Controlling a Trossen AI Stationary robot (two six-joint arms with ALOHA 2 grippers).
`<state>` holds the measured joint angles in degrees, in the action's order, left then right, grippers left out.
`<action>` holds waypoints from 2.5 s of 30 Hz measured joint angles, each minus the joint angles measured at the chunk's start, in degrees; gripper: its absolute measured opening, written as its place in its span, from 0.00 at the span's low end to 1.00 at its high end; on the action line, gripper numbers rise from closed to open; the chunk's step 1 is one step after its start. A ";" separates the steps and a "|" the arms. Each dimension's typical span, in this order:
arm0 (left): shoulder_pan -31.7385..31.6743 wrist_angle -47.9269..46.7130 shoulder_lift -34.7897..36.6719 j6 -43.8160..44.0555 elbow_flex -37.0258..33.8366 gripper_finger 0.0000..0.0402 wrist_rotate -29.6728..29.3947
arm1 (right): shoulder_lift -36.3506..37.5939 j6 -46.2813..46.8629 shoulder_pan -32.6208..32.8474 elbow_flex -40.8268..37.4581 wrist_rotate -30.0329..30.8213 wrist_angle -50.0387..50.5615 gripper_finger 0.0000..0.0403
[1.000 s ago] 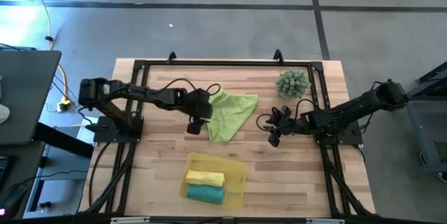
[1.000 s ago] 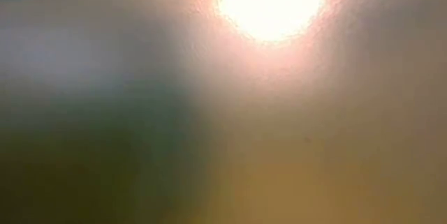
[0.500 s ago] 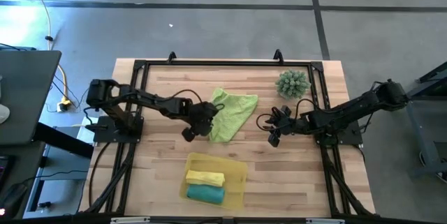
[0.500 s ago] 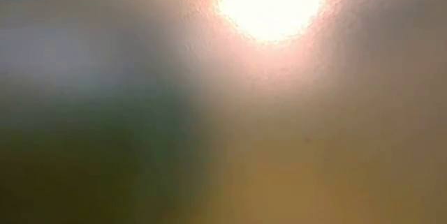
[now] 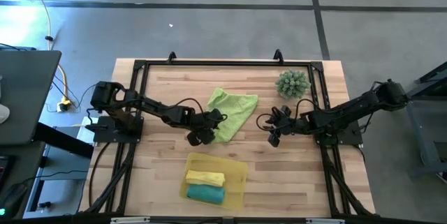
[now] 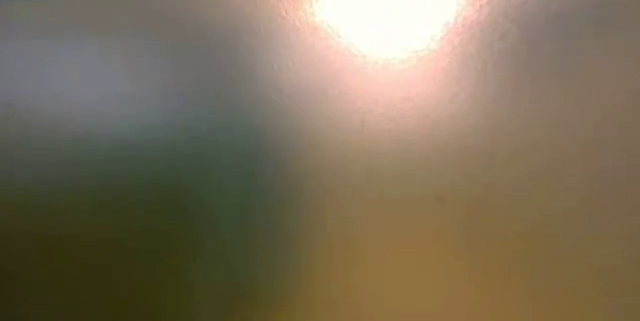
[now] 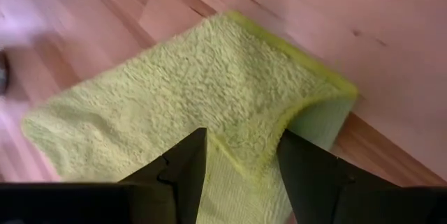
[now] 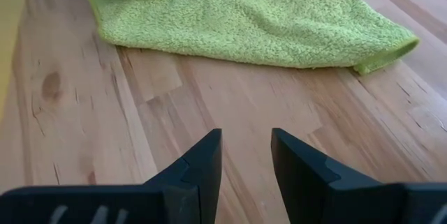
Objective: Roll microfiber towels into tight, uniform cylinder then place into a basket
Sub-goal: Fold the green towel
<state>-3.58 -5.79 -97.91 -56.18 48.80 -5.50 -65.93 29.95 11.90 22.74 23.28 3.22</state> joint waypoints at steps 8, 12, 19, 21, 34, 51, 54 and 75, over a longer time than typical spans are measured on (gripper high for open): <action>0.66 0.92 -1.54 1.10 0.02 0.37 0.26 | 0.00 0.02 0.00 0.00 -1.63 -0.54 0.29; 0.64 1.30 -3.93 1.56 0.08 0.27 -0.05 | 0.00 0.89 0.02 0.00 -5.51 -0.52 0.29; 1.27 0.70 -3.48 3.13 0.01 0.02 -6.47 | 0.00 6.09 0.02 0.00 -8.35 -0.72 0.29; 1.05 0.60 -2.14 5.24 1.11 0.02 -7.15 | 0.00 5.80 0.02 0.00 -7.47 -0.85 0.29; -3.84 -1.64 6.89 19.71 8.62 0.00 -8.43 | -4.66 -6.46 -1.14 0.02 1.68 -21.57 0.29; -10.51 -9.08 7.28 29.24 16.85 0.00 -10.21 | -29.46 -35.01 -3.30 16.41 11.82 -44.09 0.29; -10.73 -10.31 7.28 30.95 16.89 0.00 -10.36 | -32.16 -35.75 -3.37 20.96 15.95 -35.41 0.29; -10.36 -29.57 8.17 44.04 32.69 0.00 -4.54 | -33.88 -44.18 -14.32 24.39 38.73 -17.78 0.29</action>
<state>-13.94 -35.36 -89.73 -12.14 81.49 -10.04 -99.81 -14.23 -2.41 47.13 62.02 -14.56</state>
